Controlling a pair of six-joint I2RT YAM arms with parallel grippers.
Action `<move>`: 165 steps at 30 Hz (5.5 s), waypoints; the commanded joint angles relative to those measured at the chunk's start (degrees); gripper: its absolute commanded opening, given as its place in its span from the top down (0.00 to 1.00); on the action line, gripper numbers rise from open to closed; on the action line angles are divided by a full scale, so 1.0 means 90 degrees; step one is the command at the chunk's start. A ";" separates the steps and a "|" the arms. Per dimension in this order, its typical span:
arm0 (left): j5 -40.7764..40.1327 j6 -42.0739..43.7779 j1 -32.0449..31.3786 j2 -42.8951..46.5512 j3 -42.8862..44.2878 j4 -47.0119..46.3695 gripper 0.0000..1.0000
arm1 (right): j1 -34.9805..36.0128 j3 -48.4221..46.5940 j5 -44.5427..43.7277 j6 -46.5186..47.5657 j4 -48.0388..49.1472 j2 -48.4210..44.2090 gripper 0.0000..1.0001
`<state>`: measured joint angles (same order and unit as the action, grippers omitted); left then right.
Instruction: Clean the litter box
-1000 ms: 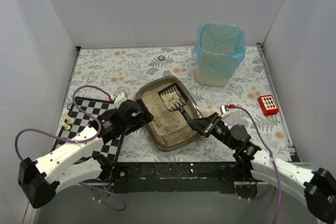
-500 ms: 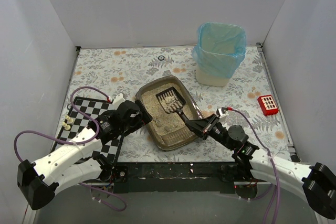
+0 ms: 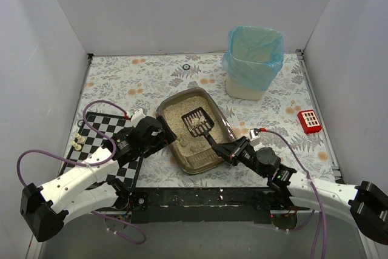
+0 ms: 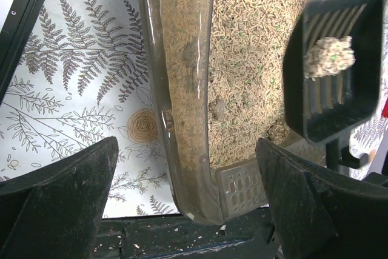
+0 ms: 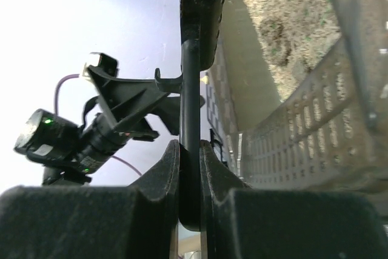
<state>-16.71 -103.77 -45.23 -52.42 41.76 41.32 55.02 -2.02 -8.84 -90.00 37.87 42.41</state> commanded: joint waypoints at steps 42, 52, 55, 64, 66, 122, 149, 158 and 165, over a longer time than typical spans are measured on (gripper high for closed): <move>-0.0018 0.0035 -0.0013 0.0161 -0.0255 -0.0060 0.02 | -0.0049 -0.0167 0.0286 0.2333 0.0220 -0.0123 0.99; -0.0009 0.0016 -0.0013 0.0122 -0.0323 -0.0216 0.02 | -0.0137 0.0392 0.0544 0.1691 0.1598 0.0483 0.99; 0.0099 0.0035 -0.0023 0.0093 -0.0333 -0.0265 0.02 | -0.0147 0.0061 0.0543 0.1679 0.1106 0.0444 0.99; 0.0109 0.0065 -0.0023 0.0073 -0.0362 -0.0294 0.02 | -0.0157 -0.1676 -0.0637 0.2108 -0.1753 -0.0269 0.99; 0.0118 0.0055 -0.0023 0.0044 -0.0382 -0.0314 0.02 | -0.0176 -0.2291 -0.1173 0.2070 -0.2582 -0.0328 0.99; 0.0226 0.0298 0.0084 -0.2163 0.0331 -0.0958 0.02 | -0.3331 -0.7041 -0.2033 1.4824 -0.4267 0.2142 0.99; 0.1515 0.4411 0.0231 -0.2193 0.0116 -0.3107 0.36 | -0.3321 -0.8087 0.1829 0.8400 -0.8073 0.1616 0.99; 0.0988 0.3709 0.0241 -0.2086 0.0535 -0.2503 0.02 | -0.2863 -0.7285 0.3228 0.8230 -0.9606 0.1577 0.99; -0.0807 0.1963 0.0241 -0.1364 0.0721 -0.1108 0.02 | -0.2043 -0.6915 0.3561 0.8457 -1.0359 0.1791 0.99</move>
<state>-11.97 -75.31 -42.94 -70.65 45.52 23.20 32.82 -66.39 19.31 -14.76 -51.75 57.95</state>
